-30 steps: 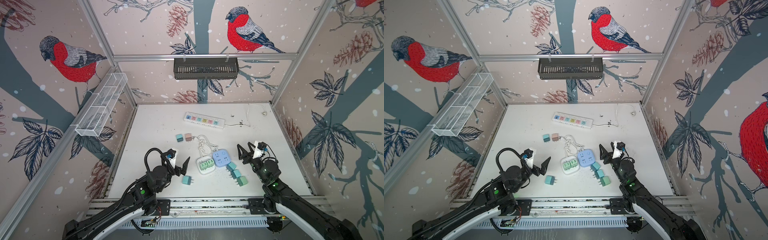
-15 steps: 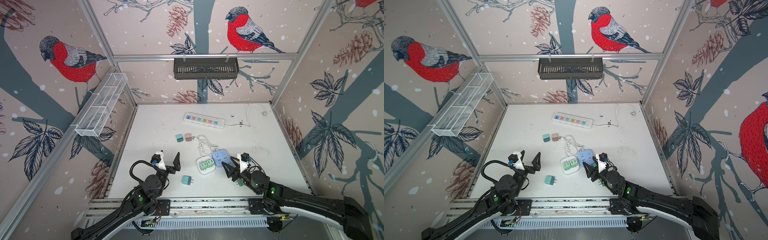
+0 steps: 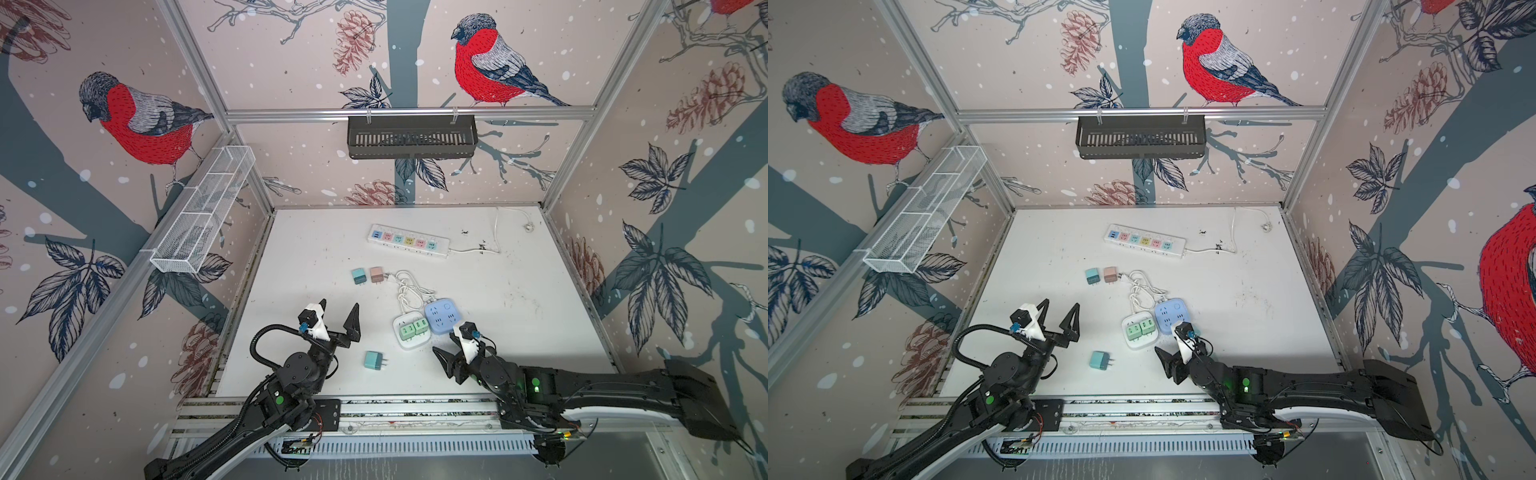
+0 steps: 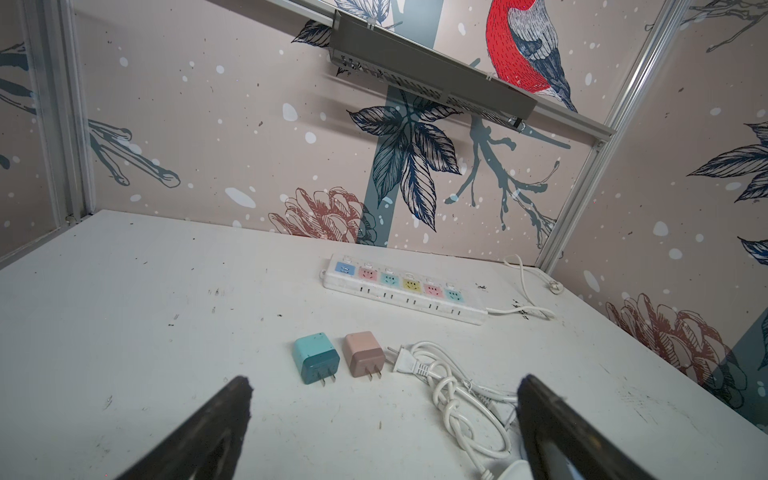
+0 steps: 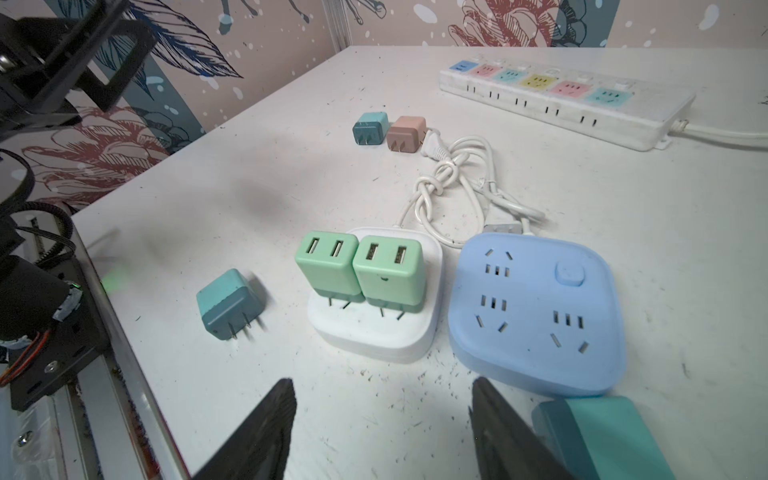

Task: Insert the plug
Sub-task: 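Lift the left gripper away while the right gripper reaches toward the blue socket box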

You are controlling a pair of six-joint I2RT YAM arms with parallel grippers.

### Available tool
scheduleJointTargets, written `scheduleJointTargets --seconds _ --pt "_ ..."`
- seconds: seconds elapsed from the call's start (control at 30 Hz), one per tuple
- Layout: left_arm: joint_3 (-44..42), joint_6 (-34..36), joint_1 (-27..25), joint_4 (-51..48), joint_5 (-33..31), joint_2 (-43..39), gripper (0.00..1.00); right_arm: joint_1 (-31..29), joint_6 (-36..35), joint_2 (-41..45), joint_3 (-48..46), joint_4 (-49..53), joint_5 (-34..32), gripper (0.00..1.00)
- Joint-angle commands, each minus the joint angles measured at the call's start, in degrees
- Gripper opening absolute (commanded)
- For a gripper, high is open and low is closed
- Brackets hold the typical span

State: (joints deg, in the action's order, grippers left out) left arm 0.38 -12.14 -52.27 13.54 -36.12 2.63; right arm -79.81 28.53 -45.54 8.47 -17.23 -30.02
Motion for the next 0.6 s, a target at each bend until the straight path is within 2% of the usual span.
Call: scheduleJointTargets --seconds 0.0,0.13,0.17,0.23,0.3,0.4,0.5,0.57 --pt "-3.4 -1.7 0.1 4.2 -0.4 1.0 0.99 -0.1 -0.4 -2.9 1.7 0.4 0.1 0.67" --pt "-1.9 -4.4 0.1 2.4 -0.7 3.2 0.99 -0.2 -2.6 -7.8 3.3 -1.2 3.2 0.65" --pt "-0.2 -6.9 0.1 -2.0 -0.6 3.4 0.99 -0.2 -3.2 -9.5 3.9 -1.5 3.9 0.64" --pt "2.9 -16.5 0.1 -11.4 -3.7 3.3 0.99 -0.1 -4.0 -12.1 4.4 -2.9 4.9 0.64" --pt "4.2 -23.3 0.1 -17.1 -6.5 3.3 0.99 -0.1 -4.5 -14.4 4.6 -4.5 5.5 0.64" --pt "4.0 -23.4 0.1 -18.6 -6.5 3.4 0.99 0.1 -5.2 -17.2 5.4 -5.4 5.7 0.64" --pt "4.6 -24.8 0.1 -19.6 -3.8 3.6 0.99 1.6 -4.6 -19.1 5.6 -5.5 6.0 0.64" --pt "2.8 -21.4 0.1 -15.5 -3.7 3.8 0.99 3.8 -4.9 -20.0 5.0 -7.3 8.8 0.64"
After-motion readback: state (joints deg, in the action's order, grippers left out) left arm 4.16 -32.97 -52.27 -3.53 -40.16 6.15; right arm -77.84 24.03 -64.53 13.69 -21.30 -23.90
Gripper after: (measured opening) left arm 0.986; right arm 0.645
